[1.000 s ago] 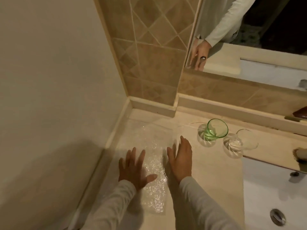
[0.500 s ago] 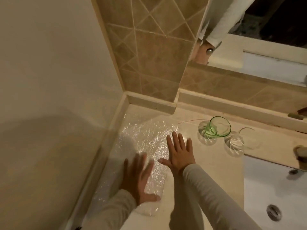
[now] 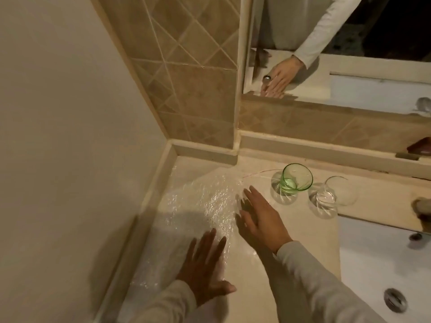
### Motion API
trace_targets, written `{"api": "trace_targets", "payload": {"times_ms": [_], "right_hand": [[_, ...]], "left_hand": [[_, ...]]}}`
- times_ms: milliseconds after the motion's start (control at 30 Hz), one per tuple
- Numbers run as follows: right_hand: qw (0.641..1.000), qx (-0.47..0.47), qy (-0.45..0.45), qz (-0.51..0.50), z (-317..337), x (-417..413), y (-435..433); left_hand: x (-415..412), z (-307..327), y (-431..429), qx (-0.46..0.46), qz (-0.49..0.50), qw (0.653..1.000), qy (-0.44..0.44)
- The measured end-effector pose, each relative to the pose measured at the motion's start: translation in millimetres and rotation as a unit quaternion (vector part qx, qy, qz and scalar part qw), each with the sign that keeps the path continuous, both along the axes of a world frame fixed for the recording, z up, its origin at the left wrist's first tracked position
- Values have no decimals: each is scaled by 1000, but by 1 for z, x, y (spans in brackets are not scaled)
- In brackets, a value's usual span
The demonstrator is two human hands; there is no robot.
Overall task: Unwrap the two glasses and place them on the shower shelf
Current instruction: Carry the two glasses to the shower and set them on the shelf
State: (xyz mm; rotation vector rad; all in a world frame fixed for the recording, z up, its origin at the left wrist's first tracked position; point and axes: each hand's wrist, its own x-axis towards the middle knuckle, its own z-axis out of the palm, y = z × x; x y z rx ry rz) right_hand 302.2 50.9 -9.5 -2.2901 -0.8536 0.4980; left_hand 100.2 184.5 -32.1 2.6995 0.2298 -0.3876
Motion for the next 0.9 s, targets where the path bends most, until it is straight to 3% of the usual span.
{"api": "trace_targets", "payload": {"times_ms": [100,167,267,333,500,700,900], "right_hand": [[986,92,40,-133,27,20,-34],[975,110,46,-188,42,33,-62],[966,119,-3,-228,56,52,-99],[960,121,-27,-250,58,63,-124],[927,125,-38,-353,37,83,-168],[937,134,68,-317,-11,96,-179],[924,170,93,-330,-44,109,-169]], "left_hand": [[37,25,-8,-108,88,990,-31],[66,41,-18,-117,156,975,-110],[108,60,-36,-219,255,937,-97],[136,66,-48,-234,290,920,-123],[195,51,-74,-319,295,883,-175],[231,9,-96,-397,289,863,-121],[253,-19,-112,-522,334,773,-139]]}}
